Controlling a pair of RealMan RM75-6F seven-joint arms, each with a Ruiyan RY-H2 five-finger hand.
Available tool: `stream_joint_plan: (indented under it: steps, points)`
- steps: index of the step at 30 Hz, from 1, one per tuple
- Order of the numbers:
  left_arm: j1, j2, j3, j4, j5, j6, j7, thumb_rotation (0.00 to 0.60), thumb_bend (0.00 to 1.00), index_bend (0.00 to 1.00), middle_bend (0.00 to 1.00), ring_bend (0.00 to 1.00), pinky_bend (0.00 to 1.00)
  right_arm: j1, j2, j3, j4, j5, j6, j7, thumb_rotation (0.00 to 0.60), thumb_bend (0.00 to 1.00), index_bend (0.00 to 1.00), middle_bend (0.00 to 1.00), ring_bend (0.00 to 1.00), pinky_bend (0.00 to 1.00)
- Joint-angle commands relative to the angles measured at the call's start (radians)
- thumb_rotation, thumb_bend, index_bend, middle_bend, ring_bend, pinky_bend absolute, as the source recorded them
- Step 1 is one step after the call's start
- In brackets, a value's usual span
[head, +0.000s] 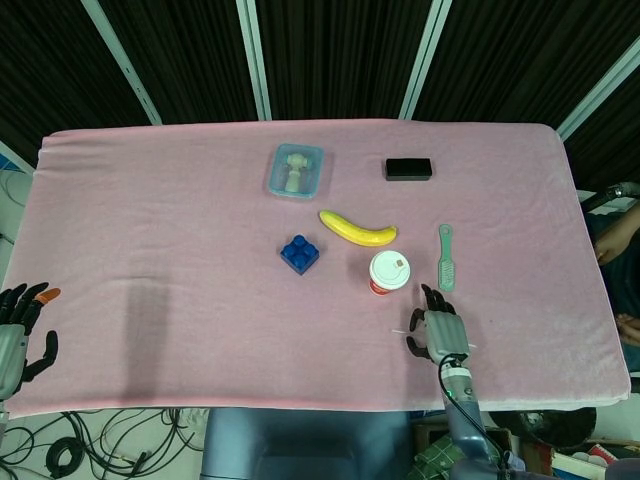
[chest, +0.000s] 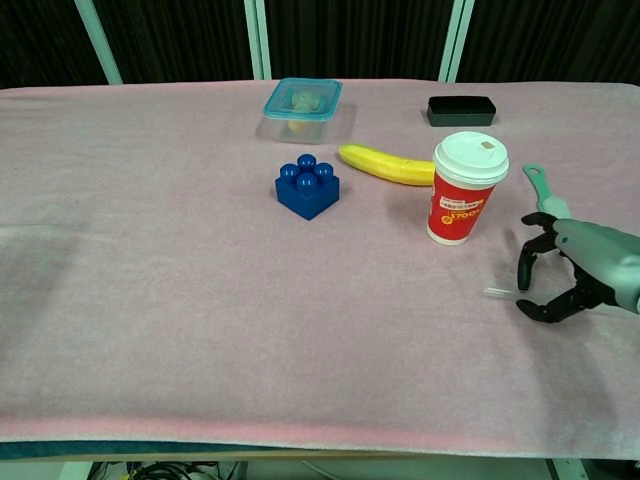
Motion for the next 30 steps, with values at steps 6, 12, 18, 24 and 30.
stream_joint_plan:
  steps: [6, 12, 18, 24, 30]
  points:
    - [0.0, 0.0, 0.0, -0.001, -0.001, 0.0, 0.002, 0.6, 0.58, 0.19, 0.11, 0.02, 0.01, -0.013, 0.084, 0.006, -0.14, -0.041, 0.017, 0.021, 0.6, 0.28, 0.57, 0.0, 0.0, 0.16]
    - [0.001, -0.003, -0.001, 0.0, 0.002, 0.004, 0.002, 0.6, 0.58, 0.19, 0.11, 0.02, 0.01, -0.032, 0.163, 0.026, -0.273, -0.065, 0.057, 0.038, 0.6, 0.27, 0.57, 0.0, 0.0, 0.16]
    - [0.001, -0.003, -0.001, 0.001, 0.005, 0.007, 0.0, 0.6, 0.58, 0.19, 0.11, 0.02, 0.01, -0.044, 0.25, 0.085, -0.377, -0.084, 0.106, 0.069, 0.6, 0.27, 0.57, 0.0, 0.0, 0.16]
    - [0.002, -0.005, -0.003, 0.005, 0.01, 0.014, -0.007, 0.6, 0.58, 0.19, 0.11, 0.02, 0.01, -0.045, 0.338, 0.172, -0.451, -0.046, 0.112, 0.137, 0.6, 0.27, 0.57, 0.0, 0.0, 0.16]
    - [0.001, -0.008, -0.003, 0.007, 0.012, 0.014, -0.004, 0.6, 0.58, 0.19, 0.11, 0.02, 0.01, -0.027, 0.423, 0.27, -0.492, 0.028, 0.082, 0.203, 0.6, 0.27, 0.57, 0.0, 0.0, 0.16]
